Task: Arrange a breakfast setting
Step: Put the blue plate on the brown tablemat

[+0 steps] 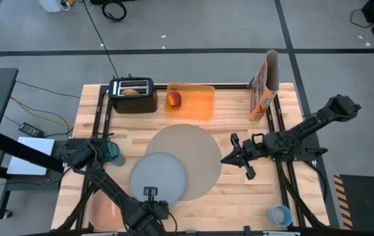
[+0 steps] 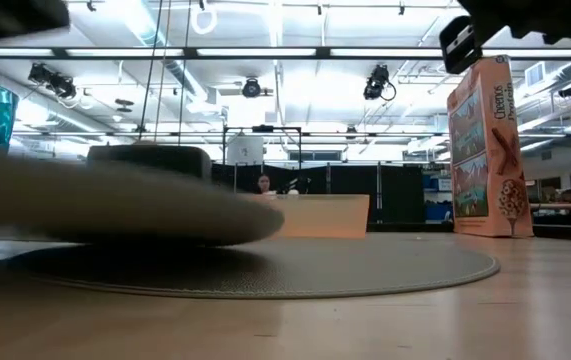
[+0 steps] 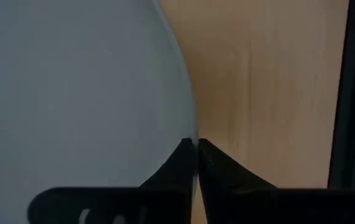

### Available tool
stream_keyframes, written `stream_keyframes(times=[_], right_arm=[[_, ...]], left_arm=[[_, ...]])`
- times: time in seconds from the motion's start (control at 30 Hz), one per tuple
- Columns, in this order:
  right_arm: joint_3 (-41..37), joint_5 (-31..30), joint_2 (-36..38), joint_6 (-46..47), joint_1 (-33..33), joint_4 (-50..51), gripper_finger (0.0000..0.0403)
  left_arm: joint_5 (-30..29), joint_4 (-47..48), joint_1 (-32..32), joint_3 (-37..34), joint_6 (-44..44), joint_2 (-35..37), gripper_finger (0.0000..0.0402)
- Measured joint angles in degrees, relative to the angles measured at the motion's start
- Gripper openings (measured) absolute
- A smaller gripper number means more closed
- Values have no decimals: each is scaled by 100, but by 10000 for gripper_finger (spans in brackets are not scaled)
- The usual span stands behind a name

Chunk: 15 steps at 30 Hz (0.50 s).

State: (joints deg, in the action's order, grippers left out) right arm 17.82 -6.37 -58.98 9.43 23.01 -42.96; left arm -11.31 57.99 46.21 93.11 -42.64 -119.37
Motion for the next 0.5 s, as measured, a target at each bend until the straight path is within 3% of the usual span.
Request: stream_keyframes(times=[0.1, 0.3, 0.5], right_arm=[[0, -135, 0, 15, 208, 0, 20], [0, -523, -95, -27, 395, -17, 20], [42, -1362, -925, -50, 334, -314, 23]], left_arm=[[335, -227, 56, -133, -85, 0, 20], [468, -469, 173, -141, -218, 0, 32], [552, -571, 81, -141, -196, 0, 70]])
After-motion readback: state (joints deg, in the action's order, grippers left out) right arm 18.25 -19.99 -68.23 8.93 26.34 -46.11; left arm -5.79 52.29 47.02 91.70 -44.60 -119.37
